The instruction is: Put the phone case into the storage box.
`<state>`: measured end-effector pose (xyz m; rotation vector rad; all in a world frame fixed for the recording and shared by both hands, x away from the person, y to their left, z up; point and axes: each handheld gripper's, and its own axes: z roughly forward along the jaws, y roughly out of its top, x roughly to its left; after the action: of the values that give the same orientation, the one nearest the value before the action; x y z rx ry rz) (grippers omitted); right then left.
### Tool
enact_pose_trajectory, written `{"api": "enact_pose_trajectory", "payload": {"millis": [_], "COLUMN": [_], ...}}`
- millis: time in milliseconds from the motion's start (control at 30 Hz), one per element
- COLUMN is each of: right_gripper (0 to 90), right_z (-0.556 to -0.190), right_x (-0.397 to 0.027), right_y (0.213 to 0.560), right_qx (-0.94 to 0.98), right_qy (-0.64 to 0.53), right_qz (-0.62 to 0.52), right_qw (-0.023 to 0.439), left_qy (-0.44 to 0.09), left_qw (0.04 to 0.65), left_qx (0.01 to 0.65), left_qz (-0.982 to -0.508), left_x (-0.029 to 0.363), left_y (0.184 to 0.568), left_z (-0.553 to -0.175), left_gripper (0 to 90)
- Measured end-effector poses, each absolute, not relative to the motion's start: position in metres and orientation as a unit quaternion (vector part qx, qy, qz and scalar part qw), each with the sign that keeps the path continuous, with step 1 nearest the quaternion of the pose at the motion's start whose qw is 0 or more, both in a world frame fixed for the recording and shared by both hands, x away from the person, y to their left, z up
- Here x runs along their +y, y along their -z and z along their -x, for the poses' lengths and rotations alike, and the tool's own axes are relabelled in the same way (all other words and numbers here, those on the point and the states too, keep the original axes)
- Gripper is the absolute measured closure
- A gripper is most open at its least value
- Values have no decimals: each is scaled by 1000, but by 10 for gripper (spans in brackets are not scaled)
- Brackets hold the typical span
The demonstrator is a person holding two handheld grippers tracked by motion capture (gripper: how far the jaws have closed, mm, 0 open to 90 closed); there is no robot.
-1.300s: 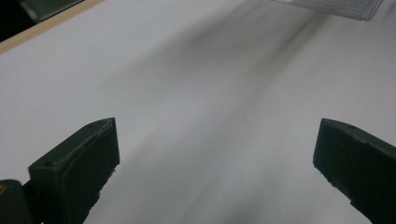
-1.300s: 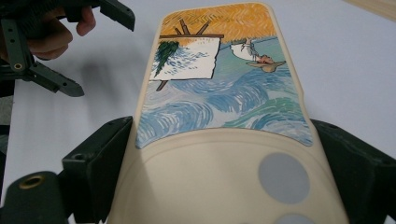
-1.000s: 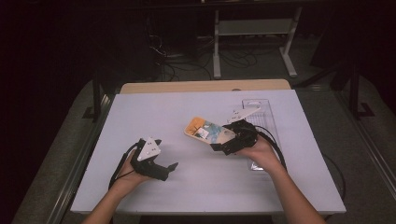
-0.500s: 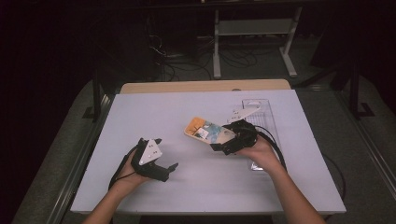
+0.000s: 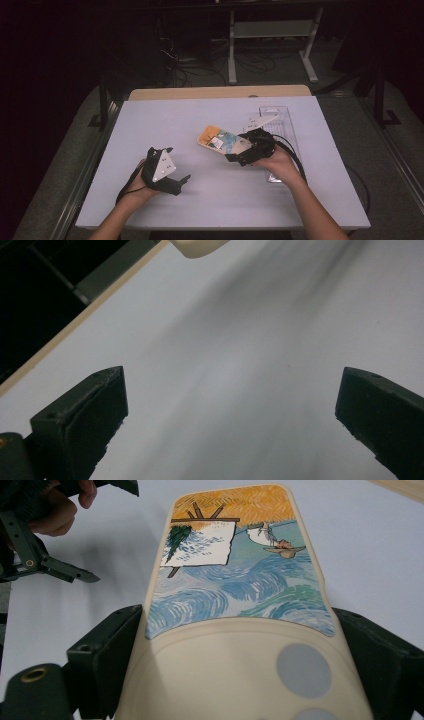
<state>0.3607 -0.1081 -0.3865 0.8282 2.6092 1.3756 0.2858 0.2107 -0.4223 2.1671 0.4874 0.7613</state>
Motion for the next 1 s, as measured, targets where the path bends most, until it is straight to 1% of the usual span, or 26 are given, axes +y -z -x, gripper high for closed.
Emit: {"api": "enact_pose_trajectory", "payload": {"millis": [200,567,1000], "right_gripper": [103,103,103], "right_z": [-361,-361,-361], "right_x": [-108,-108,-108], "right_y": [386,387,387], "right_qx": [851,851,852], "right_qy": [-448,-447,-447], "right_qz": [-270,-272,-271], "right_qw": [40,41,42], "left_qy": [-320,-341,-386], "left_qw": [376,360,336], "left_qx": [175,156,118], "left_qz": [-852,-854,-851], "left_x": [209,206,199], "left_y": [422,424,425], "left_z": [-284,-281,-278], "left_gripper": [1,1,1]}}
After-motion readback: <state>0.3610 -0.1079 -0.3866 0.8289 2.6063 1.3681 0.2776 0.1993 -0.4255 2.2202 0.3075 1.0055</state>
